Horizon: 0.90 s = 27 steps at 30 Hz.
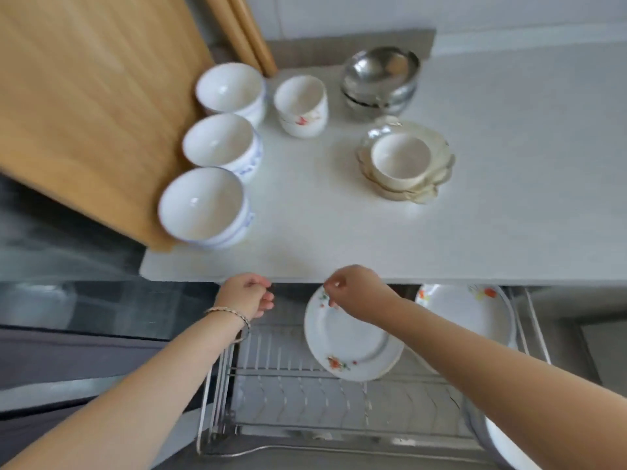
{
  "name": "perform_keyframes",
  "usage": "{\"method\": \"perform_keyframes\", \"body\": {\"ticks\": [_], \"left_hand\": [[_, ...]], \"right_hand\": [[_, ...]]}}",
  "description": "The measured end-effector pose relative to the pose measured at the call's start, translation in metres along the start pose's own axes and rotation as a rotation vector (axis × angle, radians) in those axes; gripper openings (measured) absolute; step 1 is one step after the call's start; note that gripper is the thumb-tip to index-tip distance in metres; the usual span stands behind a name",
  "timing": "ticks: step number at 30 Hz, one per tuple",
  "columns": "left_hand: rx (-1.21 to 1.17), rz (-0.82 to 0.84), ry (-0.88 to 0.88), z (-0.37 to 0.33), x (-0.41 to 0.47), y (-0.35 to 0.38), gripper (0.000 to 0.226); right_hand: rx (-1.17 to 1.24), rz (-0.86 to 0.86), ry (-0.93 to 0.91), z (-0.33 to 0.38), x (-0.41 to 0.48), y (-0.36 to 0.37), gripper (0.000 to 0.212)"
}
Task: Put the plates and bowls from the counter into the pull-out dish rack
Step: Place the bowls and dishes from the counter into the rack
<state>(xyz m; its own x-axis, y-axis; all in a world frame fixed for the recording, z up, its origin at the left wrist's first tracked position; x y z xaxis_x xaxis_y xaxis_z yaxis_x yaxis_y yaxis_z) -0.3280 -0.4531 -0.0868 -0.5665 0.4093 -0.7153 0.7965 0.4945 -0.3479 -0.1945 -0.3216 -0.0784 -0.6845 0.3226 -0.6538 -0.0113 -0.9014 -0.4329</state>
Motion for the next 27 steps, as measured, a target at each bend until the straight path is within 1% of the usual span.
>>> {"method": "perform_keyframes", "body": {"ticks": [1, 2, 4, 5, 6, 7, 9, 12, 15, 16, 18, 20, 22, 24, 25, 27], "left_hand": [[-0.056, -0.016, -0.032, 0.004, 0.003, -0.024, 0.030], [-0.100, -0.037, -0.059, 0.008, 0.006, -0.045, 0.030], [-0.125, -0.073, -0.096, 0.020, 0.011, -0.079, 0.029], [-0.129, -0.085, -0.107, 0.025, 0.013, -0.092, 0.030], [-0.138, -0.093, -0.116, 0.029, 0.015, -0.103, 0.032], [-0.153, -0.096, -0.127, 0.033, 0.016, -0.111, 0.033], [-0.196, -0.086, -0.148, 0.039, 0.019, -0.122, 0.033], [-0.244, -0.036, -0.161, 0.046, 0.019, -0.127, 0.029], [-0.224, -0.019, -0.088, 0.041, 0.017, -0.122, 0.016], [-0.242, -0.020, -0.048, 0.036, 0.015, -0.119, 0.017], [-0.332, -0.013, 0.012, 0.024, 0.008, -0.113, 0.034], [-0.381, 0.033, 0.060, 0.010, -0.004, -0.102, 0.046], [-0.274, 0.139, 0.125, -0.001, -0.018, -0.083, 0.044], [-0.073, 0.257, 0.153, -0.006, -0.032, -0.053, 0.036], [0.022, 0.304, 0.145, -0.006, -0.036, -0.037, 0.031], [0.140, 0.368, 0.097, 0.001, -0.043, -0.002, 0.023]], "right_hand": [[0.121, -0.018, -0.012, 0.026, 0.012, 0.005, 0.031], [0.270, -0.024, -0.007, 0.051, 0.025, 0.011, 0.038], [0.534, -0.009, 0.040, 0.096, 0.050, 0.021, 0.058], [0.613, 0.000, 0.072, 0.114, 0.064, 0.026, 0.065], [0.668, 0.005, 0.097, 0.129, 0.077, 0.031, 0.067], [0.707, 0.004, 0.112, 0.139, 0.090, 0.036, 0.065], [0.782, -0.006, 0.134, 0.150, 0.109, 0.045, 0.052], [0.875, -0.047, 0.175, 0.147, 0.121, 0.053, 0.037], [0.896, -0.090, 0.181, 0.136, 0.109, 0.051, 0.026], [0.886, -0.098, 0.184, 0.129, 0.101, 0.050, 0.024], [0.863, -0.105, 0.192, 0.107, 0.080, 0.048, 0.024], [0.849, -0.101, 0.199, 0.079, 0.053, 0.046, 0.027], [0.814, -0.086, 0.199, 0.049, 0.021, 0.041, 0.031], [0.783, -0.072, 0.185, 0.019, -0.008, 0.037, 0.035], [0.755, -0.070, 0.178, 0.003, -0.022, 0.035, 0.034], [0.680, -0.057, 0.173, -0.028, -0.046, 0.032, 0.035]]}}
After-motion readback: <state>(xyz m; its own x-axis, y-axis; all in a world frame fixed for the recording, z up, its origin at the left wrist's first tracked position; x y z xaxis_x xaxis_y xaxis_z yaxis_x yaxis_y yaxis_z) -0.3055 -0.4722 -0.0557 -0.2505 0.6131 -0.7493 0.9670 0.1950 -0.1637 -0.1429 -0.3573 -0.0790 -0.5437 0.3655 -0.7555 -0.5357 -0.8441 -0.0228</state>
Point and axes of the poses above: each hand's wrist, its own x-axis towards the middle knuckle, its own y-axis out of the palm, z = x × y, the point moved 4 cm from there along x, towards the middle knuckle, and after that the axes turned 7 degrees about z, right-handed, at the moved point
